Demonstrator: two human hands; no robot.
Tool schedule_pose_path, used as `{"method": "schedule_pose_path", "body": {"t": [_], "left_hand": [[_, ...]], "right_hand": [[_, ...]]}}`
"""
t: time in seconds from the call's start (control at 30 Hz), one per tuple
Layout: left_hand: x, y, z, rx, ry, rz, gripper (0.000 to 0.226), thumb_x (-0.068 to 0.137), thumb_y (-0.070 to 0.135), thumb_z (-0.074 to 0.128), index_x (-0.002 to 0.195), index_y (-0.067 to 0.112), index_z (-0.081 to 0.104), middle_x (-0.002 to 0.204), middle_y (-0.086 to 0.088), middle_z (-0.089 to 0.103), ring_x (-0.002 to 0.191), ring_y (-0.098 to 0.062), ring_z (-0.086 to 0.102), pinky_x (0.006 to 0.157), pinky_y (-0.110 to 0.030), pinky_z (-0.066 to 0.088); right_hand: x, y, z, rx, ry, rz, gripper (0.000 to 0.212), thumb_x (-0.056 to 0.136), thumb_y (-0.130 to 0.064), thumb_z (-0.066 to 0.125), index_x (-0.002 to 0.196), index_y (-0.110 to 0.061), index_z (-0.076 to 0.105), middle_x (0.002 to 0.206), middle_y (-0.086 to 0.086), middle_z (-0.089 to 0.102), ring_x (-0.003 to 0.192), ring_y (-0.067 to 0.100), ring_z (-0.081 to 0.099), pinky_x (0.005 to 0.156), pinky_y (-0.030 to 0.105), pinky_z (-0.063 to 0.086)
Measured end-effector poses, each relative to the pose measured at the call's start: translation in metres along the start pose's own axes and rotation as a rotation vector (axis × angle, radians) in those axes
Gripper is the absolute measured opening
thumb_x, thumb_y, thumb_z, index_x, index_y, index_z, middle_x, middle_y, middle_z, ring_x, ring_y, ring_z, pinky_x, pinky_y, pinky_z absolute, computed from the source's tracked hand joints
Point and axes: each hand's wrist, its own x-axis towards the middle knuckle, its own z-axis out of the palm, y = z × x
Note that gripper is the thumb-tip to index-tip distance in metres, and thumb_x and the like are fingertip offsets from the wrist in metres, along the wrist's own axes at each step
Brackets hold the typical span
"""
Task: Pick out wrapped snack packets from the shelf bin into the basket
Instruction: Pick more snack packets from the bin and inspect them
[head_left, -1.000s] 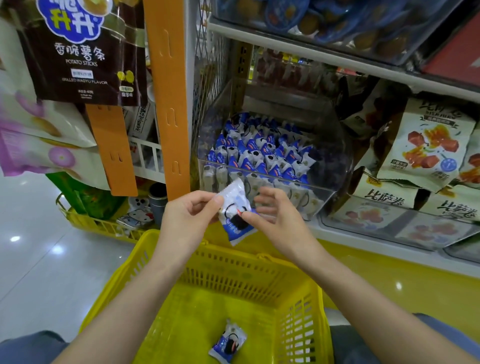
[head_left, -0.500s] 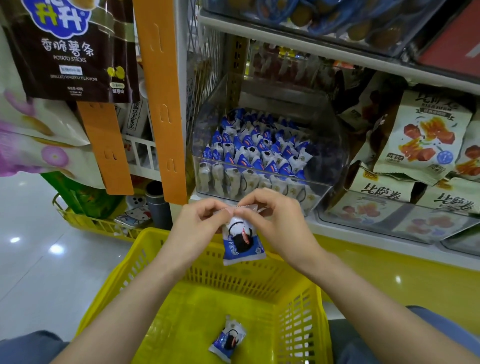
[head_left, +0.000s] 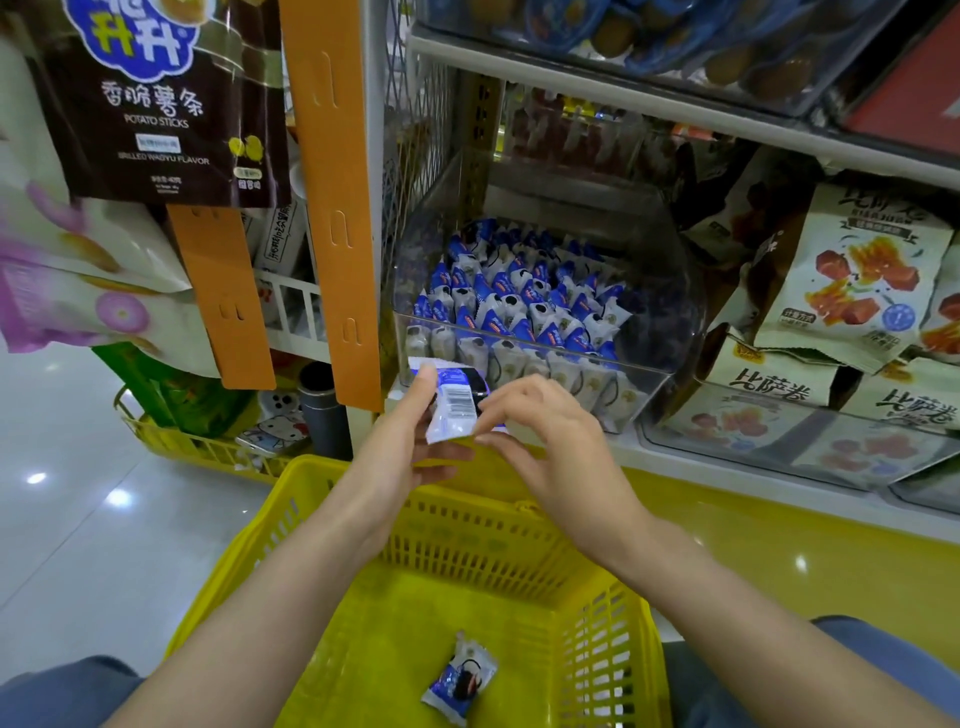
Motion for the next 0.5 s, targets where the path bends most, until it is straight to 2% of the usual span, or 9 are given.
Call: {"method": "schedule_pose_path", "body": {"t": [0.07, 0.13, 0.23, 0.3, 0.37, 0.43, 0.5], "left_hand": [[-0.001, 0.0, -0.001, -0.018, 0.017, 0.045, 0.035, 0.092, 0.042, 0.045, 0.105, 0.019, 0.067, 0.093, 0.002, 0.073, 0.083, -0.012, 0.066, 0.076, -0.031, 0.051], [-0.001, 0.0, -0.002, 0.003, 0.063, 0.107, 0.026, 0.094, 0.028, 0.049, 0.106, 0.013, 0.067, 0.087, 0.005, 0.073, 0.084, -0.01, 0.066, 0.082, -0.035, 0.051], [-0.002, -0.001, -0.003, 0.064, 0.039, 0.169, 0.022, 0.094, 0.026, 0.05, 0.108, 0.021, 0.067, 0.1, 0.005, 0.072, 0.097, -0.01, 0.066, 0.09, -0.034, 0.049], [-0.002, -0.001, -0.002, 0.095, -0.031, 0.195, 0.021, 0.093, 0.024, 0.051, 0.107, 0.023, 0.067, 0.103, 0.006, 0.072, 0.101, -0.011, 0.065, 0.09, -0.031, 0.048], [-0.001, -0.004, 0.0, 0.149, -0.044, 0.253, 0.018, 0.092, 0.019, 0.053, 0.105, 0.024, 0.064, 0.099, 0.009, 0.071, 0.096, -0.005, 0.065, 0.082, -0.02, 0.048], [0.002, -0.008, 0.001, 0.276, 0.06, 0.373, 0.022, 0.09, 0.015, 0.058, 0.107, 0.027, 0.053, 0.097, 0.012, 0.064, 0.086, 0.001, 0.06, 0.072, -0.012, 0.044], [0.004, -0.014, 0.0, 0.452, 0.175, 0.506, 0.036, 0.085, 0.017, 0.064, 0.111, 0.029, 0.043, 0.098, 0.012, 0.055, 0.084, 0.006, 0.053, 0.069, -0.006, 0.041]], "right_hand": [[-0.001, 0.0, 0.001, -0.027, -0.031, -0.007, 0.006, 0.084, -0.02, 0.065, 0.089, -0.019, 0.066, 0.099, -0.006, 0.056, 0.098, 0.009, 0.052, 0.086, 0.019, 0.04], [-0.001, -0.002, 0.002, 0.092, -0.025, 0.057, 0.008, 0.085, -0.023, 0.064, 0.093, -0.02, 0.063, 0.1, -0.006, 0.055, 0.097, 0.003, 0.053, 0.085, 0.014, 0.041], [0.003, -0.004, 0.005, 0.365, 0.032, 0.325, 0.019, 0.088, -0.025, 0.06, 0.105, -0.025, 0.052, 0.104, -0.008, 0.057, 0.093, -0.002, 0.056, 0.077, 0.01, 0.047], [0.007, -0.003, 0.005, 0.553, 0.005, 0.496, 0.018, 0.091, -0.022, 0.055, 0.108, -0.026, 0.05, 0.106, -0.008, 0.06, 0.092, -0.001, 0.059, 0.077, 0.014, 0.05], [0.009, -0.001, 0.004, 0.698, -0.043, 0.592, 0.013, 0.093, -0.019, 0.053, 0.105, -0.022, 0.057, 0.105, -0.005, 0.065, 0.092, 0.002, 0.062, 0.076, 0.014, 0.05], [0.009, 0.0, 0.003, 0.775, -0.05, 0.675, 0.016, 0.09, -0.021, 0.058, 0.105, -0.016, 0.06, 0.106, 0.002, 0.069, 0.095, 0.011, 0.065, 0.082, 0.025, 0.053], [0.007, 0.0, 0.004, 0.826, -0.013, 0.745, 0.021, 0.088, -0.02, 0.061, 0.106, -0.01, 0.057, 0.108, 0.011, 0.068, 0.096, 0.019, 0.066, 0.083, 0.036, 0.053]]}}
